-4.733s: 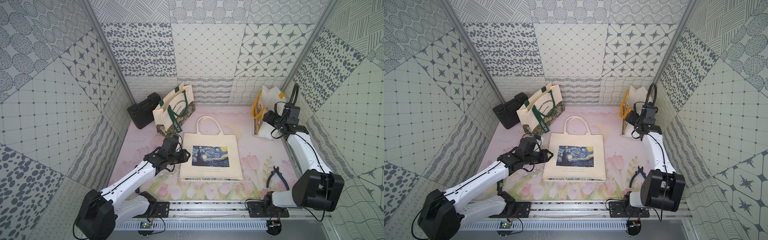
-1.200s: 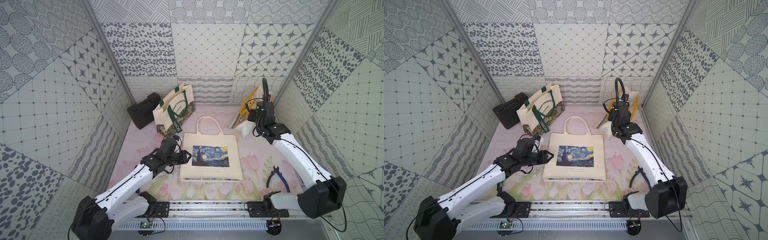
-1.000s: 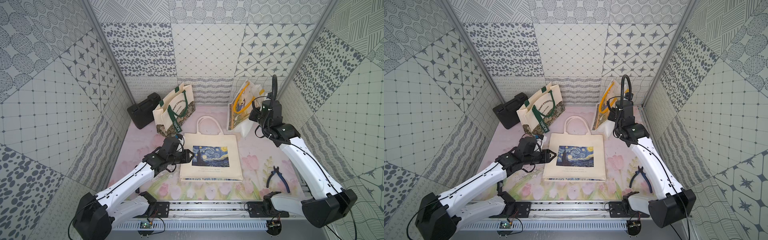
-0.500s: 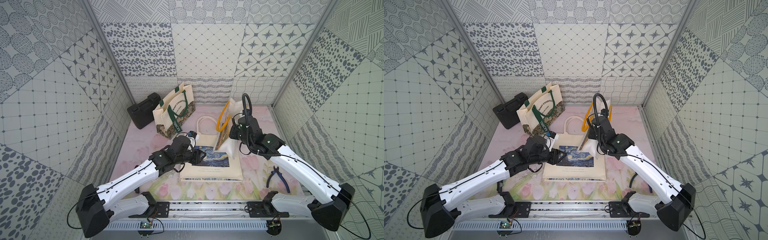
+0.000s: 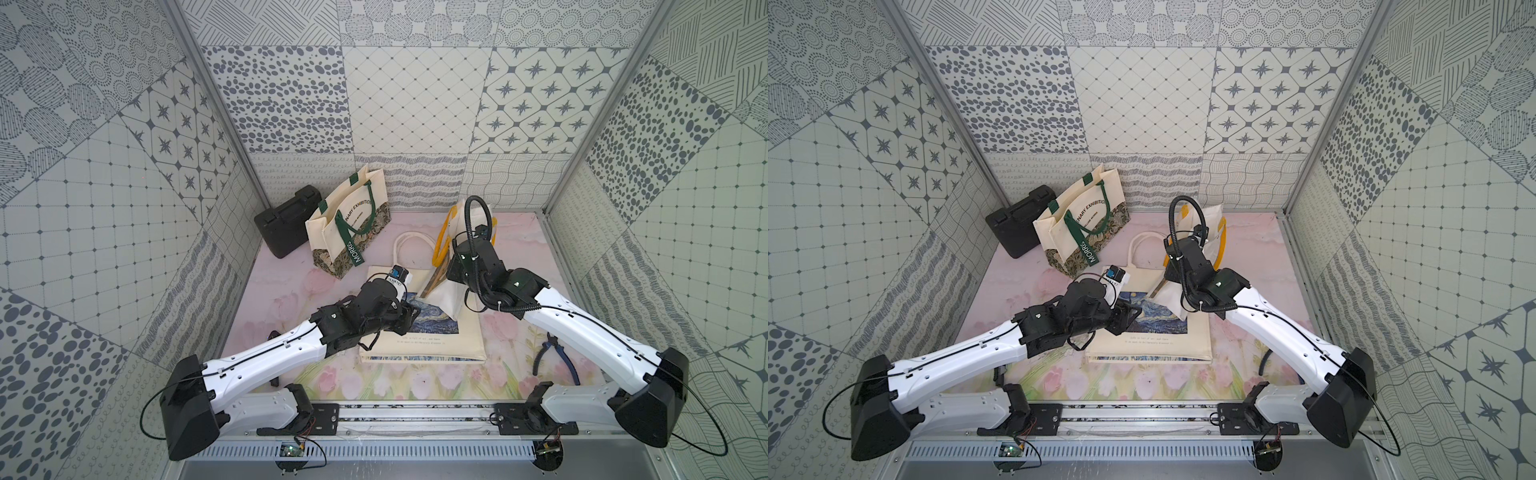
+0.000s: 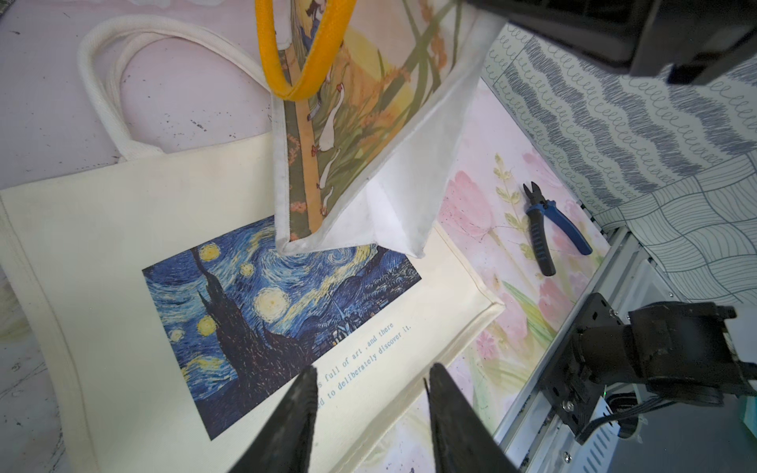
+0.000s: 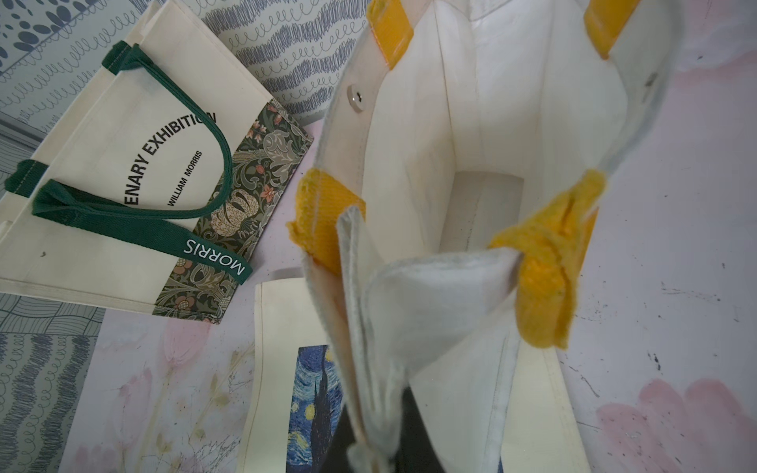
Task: Put away the canvas bag
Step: Place the canvas bag at the center of the board.
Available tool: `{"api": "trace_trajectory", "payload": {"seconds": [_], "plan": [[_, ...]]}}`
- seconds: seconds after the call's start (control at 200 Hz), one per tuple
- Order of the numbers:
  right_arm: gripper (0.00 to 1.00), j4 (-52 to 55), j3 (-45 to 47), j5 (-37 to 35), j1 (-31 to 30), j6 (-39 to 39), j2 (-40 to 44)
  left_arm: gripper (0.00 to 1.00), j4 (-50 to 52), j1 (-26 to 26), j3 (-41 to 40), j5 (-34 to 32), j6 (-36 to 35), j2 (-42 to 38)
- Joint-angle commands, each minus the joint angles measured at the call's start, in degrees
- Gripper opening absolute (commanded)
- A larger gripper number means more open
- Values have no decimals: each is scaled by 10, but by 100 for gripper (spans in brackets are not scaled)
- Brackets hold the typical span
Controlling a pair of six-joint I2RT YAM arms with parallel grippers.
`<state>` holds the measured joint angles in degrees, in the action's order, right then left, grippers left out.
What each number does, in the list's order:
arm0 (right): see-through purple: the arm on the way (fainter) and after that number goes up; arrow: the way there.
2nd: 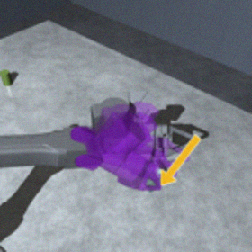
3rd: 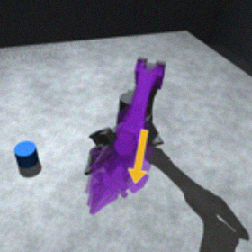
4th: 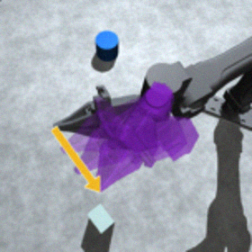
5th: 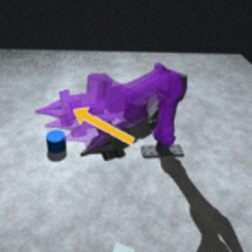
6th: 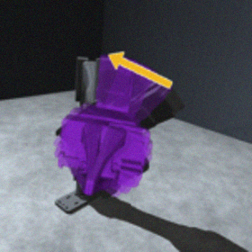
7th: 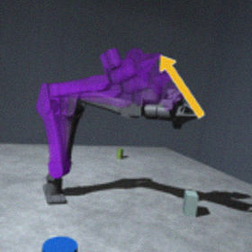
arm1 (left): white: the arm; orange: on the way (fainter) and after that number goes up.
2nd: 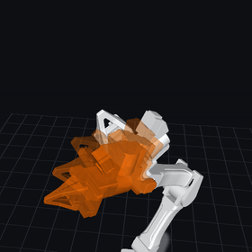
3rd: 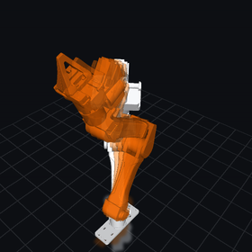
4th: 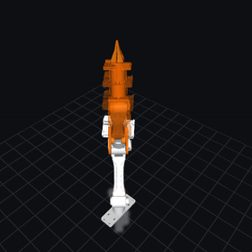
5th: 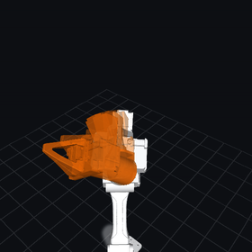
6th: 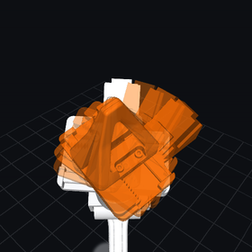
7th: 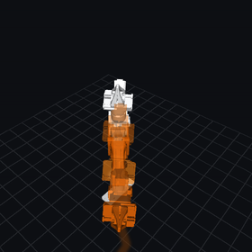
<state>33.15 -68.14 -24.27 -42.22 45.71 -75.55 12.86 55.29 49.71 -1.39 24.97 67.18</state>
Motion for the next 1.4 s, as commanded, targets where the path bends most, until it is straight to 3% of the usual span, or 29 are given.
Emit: {"api": "trace_trajectory", "payload": {"seconds": [0.0,0.31,0.495,0.67,1.131,1.396], "plan": [[0,-3,-10,17,-3,29,-25,46,-59,8,12,-33,-36,43],[0,-42,-3,109,-4,59,-35,50,-264,52,-58,-132,-109,68],[0,-62,13,130,-7,70,-26,57,-267,53,-66,-168,-130,59],[0,-93,33,164,-6,87,-24,72,-279,53,-80,-225,-138,43],[0,-139,38,218,-10,130,-31,81,-385,49,-122,-221,-176,45],[0,-150,62,245,-11,152,-12,82,-411,47,-64,-229,-217,116]]}}
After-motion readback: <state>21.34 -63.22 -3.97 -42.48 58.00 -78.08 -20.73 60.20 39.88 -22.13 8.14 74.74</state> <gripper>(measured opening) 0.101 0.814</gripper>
